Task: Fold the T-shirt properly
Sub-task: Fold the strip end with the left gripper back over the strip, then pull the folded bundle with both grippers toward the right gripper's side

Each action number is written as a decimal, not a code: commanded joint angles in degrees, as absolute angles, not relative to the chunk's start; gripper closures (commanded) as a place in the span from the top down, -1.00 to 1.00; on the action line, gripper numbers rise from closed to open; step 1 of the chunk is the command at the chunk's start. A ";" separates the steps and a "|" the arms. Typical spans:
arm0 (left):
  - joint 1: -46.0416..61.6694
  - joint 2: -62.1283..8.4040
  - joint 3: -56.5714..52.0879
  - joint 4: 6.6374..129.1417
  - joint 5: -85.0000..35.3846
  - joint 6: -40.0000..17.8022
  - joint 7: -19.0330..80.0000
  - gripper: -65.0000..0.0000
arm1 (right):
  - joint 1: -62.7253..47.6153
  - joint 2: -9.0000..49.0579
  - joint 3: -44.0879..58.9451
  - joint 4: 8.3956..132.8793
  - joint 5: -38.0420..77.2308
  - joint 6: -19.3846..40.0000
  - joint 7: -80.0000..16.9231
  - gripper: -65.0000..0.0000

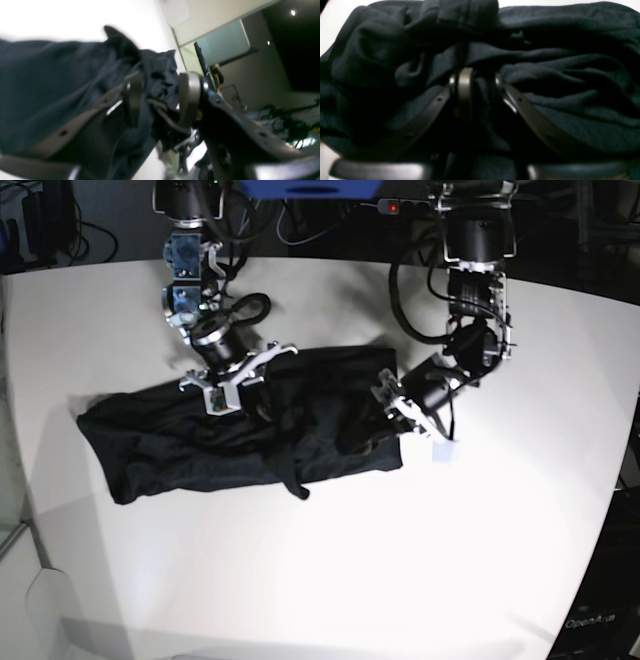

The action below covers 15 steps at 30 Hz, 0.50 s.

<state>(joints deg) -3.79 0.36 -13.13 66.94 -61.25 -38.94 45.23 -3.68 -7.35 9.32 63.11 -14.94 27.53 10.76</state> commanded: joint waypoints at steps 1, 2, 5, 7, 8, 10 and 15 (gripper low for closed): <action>-4.35 0.31 -12.97 67.82 -63.87 -40.00 44.18 -0.26 | -6.90 -6.46 10.42 60.35 -21.23 25.54 -7.78 -0.59; -3.91 -0.04 -12.97 67.82 -64.66 -40.00 44.09 -0.26 | -6.90 -6.46 10.42 60.35 -21.23 25.54 -7.78 -0.59; -3.30 -0.22 -12.97 67.82 -65.01 -40.00 44.18 -0.26 | -6.99 -6.90 10.42 60.70 -21.32 25.54 -7.78 -0.59; -2.51 -1.01 -12.97 68.26 -65.36 -40.00 44.18 -0.26 | -7.08 -6.90 10.42 61.49 -21.32 25.54 -7.78 -0.59; -2.33 -1.19 -12.97 68.09 -65.36 -40.00 44.18 -0.26 | -7.25 -6.90 10.42 62.20 -21.32 25.54 -7.78 -0.59; -2.33 -1.27 -12.97 67.74 -65.19 -40.00 44.18 -0.26 | -7.34 -6.90 10.42 62.90 -21.32 25.54 -7.78 -0.59; -0.48 -1.71 -15.25 68.79 -65.54 -40.00 44.79 -0.27 | -7.16 -6.90 13.58 63.96 -21.32 25.54 -7.78 -0.59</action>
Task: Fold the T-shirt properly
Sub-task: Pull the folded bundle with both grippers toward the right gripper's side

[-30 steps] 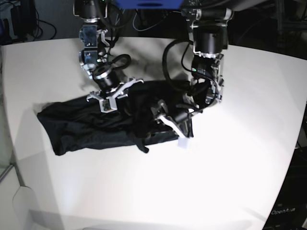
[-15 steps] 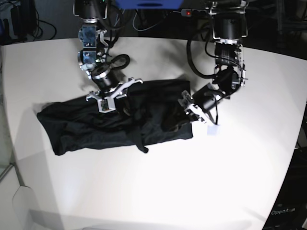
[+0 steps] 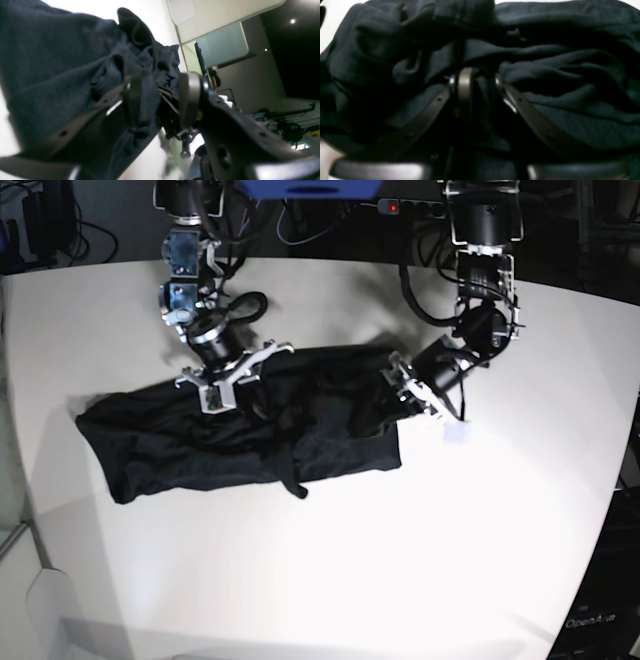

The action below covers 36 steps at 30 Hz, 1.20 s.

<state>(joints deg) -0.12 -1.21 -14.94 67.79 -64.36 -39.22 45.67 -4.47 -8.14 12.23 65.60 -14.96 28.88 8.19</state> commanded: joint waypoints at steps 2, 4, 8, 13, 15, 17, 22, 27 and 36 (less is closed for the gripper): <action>-0.13 -1.63 -17.10 69.32 -65.54 -40.00 44.79 -0.27 | -7.16 -7.25 14.55 65.10 -21.32 25.54 -7.78 -0.59; -0.22 -1.54 -18.24 68.88 -65.10 -40.00 44.26 -0.27 | -7.25 -7.34 15.34 65.71 -21.32 25.54 -7.78 -0.59; -0.48 -1.27 -18.95 68.79 -65.10 -40.00 44.18 -0.27 | -7.16 -7.34 15.52 65.71 -21.32 25.54 -7.78 -0.59; -3.47 0.66 -18.59 63.08 -60.00 -40.00 44.09 -0.27 | -7.25 -7.78 15.52 65.71 -21.32 25.54 -7.78 -0.59; -5.23 1.71 -18.68 58.95 -56.75 -40.00 44.09 -0.27 | -7.25 -8.31 15.43 65.71 -21.32 25.54 -7.78 -0.59; -6.29 2.59 -18.95 56.04 -54.99 -40.00 44.00 -0.27 | -7.25 -8.40 15.43 65.71 -21.32 25.54 -7.78 -0.59; -8.57 4.97 -18.51 53.67 -54.37 -40.00 43.21 -0.27 | -7.25 -8.40 15.43 65.71 -21.32 25.54 -7.78 -0.59; -9.36 6.11 -13.05 54.20 -54.99 -40.00 43.91 -0.27 | -7.25 -8.40 15.43 65.71 -21.32 25.54 -7.78 -0.59; -6.55 5.85 -11.30 66.59 -58.86 -40.00 43.74 -0.27 | -6.99 -8.31 15.43 65.27 -21.32 25.54 -7.78 -0.59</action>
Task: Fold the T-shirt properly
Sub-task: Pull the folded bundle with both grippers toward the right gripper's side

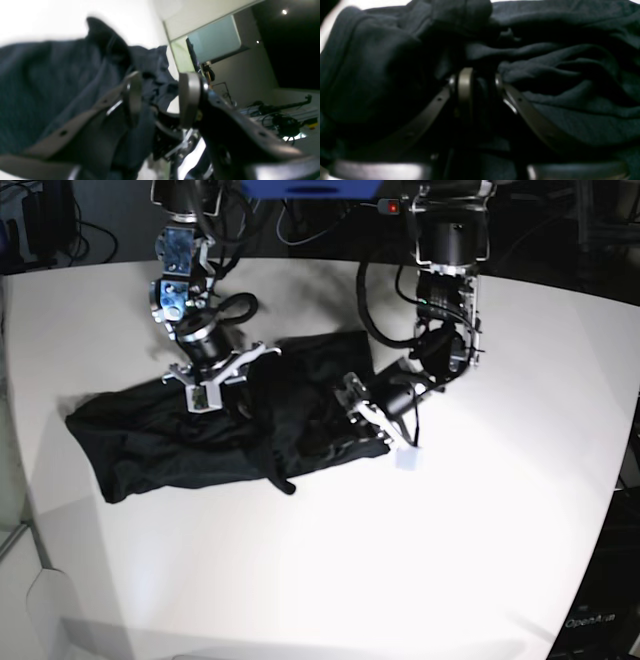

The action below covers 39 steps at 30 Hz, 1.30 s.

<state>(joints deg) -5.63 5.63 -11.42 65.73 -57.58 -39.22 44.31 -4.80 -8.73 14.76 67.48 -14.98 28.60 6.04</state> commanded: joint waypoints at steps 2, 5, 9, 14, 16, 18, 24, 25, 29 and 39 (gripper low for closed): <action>-6.37 5.76 -11.30 67.65 -59.12 -40.00 43.82 -0.27 | -6.90 -8.31 15.43 65.27 -21.32 25.54 -7.78 -0.59; -5.76 5.67 -11.30 69.49 -60.70 -40.00 43.38 -0.27 | -6.90 -8.31 15.43 65.54 -21.32 25.54 -7.78 -0.59; -5.32 5.93 -10.86 73.19 -61.93 -40.00 43.38 -0.38 | -6.99 -8.31 15.43 66.42 -21.32 25.54 -7.78 -0.59; -3.82 5.67 -11.30 78.20 -62.20 -36.79 43.30 -0.77 | -8.13 -8.57 15.60 70.90 -20.18 25.54 -7.78 -0.59; -2.95 5.67 -11.30 79.60 -62.20 -33.45 43.30 -0.77 | -8.31 -8.57 15.60 73.54 -18.51 25.54 -8.13 -0.59; -1.89 5.58 -11.82 80.75 -62.20 -32.04 43.30 -0.77 | -9.27 -8.57 15.60 75.74 -18.24 25.54 -8.31 -0.58; -1.36 5.58 -14.64 80.40 -61.76 -31.60 43.91 -0.77 | -10.15 -8.84 18.07 79.96 -18.24 25.45 -8.04 -0.58; -1.36 5.49 -14.55 80.31 -61.67 -31.60 43.91 -0.77 | -10.15 -9.00 18.15 80.57 -18.24 25.54 -7.96 -0.58; -1.80 4.44 -14.02 76.88 -61.67 -31.60 43.65 -0.77 | -10.15 -9.00 17.80 82.51 -18.24 25.54 -7.87 -0.58; -1.27 4.18 -14.02 74.59 -62.11 -31.69 44.09 -0.77 | -9.71 -9.00 16.92 84.70 -18.24 25.54 -7.69 -0.58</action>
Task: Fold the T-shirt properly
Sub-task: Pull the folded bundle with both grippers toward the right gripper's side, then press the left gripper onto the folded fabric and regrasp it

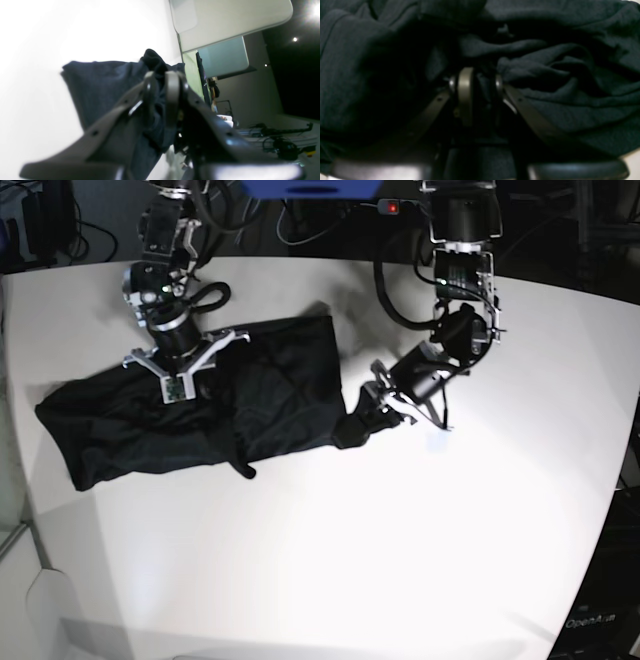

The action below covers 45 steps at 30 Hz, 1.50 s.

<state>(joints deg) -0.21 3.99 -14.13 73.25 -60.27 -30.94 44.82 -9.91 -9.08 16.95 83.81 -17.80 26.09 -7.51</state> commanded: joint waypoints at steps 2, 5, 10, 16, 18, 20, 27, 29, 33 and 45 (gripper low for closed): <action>-0.57 4.35 -14.02 76.26 -62.29 -31.60 44.09 -0.77 | -9.63 -9.00 17.19 86.81 -17.27 25.54 -7.69 -0.58; -0.40 4.44 -14.02 77.41 -62.29 -31.60 44.97 -0.77 | -10.15 -9.00 16.92 90.15 -13.05 25.54 -8.31 -0.47; -0.66 4.53 -14.11 77.67 -62.29 -31.52 46.37 -0.77 | -10.15 -9.00 17.45 91.30 -12.26 25.54 -7.87 -0.42; -0.22 6.20 -14.02 77.32 -62.20 -31.52 46.37 -0.77 | -9.54 -9.00 21.85 94.37 -12.18 25.54 -7.78 -0.42; -0.04 6.55 -14.02 77.23 -62.11 -30.64 46.37 -0.77 | -9.45 -9.00 22.81 95.08 -12.18 25.54 -7.78 -0.42; 0.92 6.64 -14.02 77.23 -62.20 -26.15 46.37 -0.77 | -9.80 -9.00 22.81 95.87 -12.18 25.54 -7.78 -0.42; 2.33 7.87 -14.11 79.34 -65.80 -17.36 49.54 -0.77 | -10.07 -9.00 24.57 96.57 -12.18 25.54 -7.78 -0.42; 2.15 7.96 -14.11 79.34 -67.74 -14.81 51.30 -0.77 | -10.07 -9.00 24.57 96.57 -12.09 25.54 -7.78 -0.42; 2.07 7.96 -14.11 80.48 -70.37 -9.36 52.44 -0.77 | -10.07 -9.00 24.40 96.57 -12.09 25.54 -7.78 -0.42; 2.15 8.31 -10.42 89.19 -70.11 13.05 49.27 -0.77 | -10.07 -9.00 24.22 96.31 -12.09 25.63 -7.78 -0.42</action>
<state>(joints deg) 2.92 8.21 -10.59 88.20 -68.88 14.09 49.04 -10.52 -9.06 24.34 95.35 -13.02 25.67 -9.41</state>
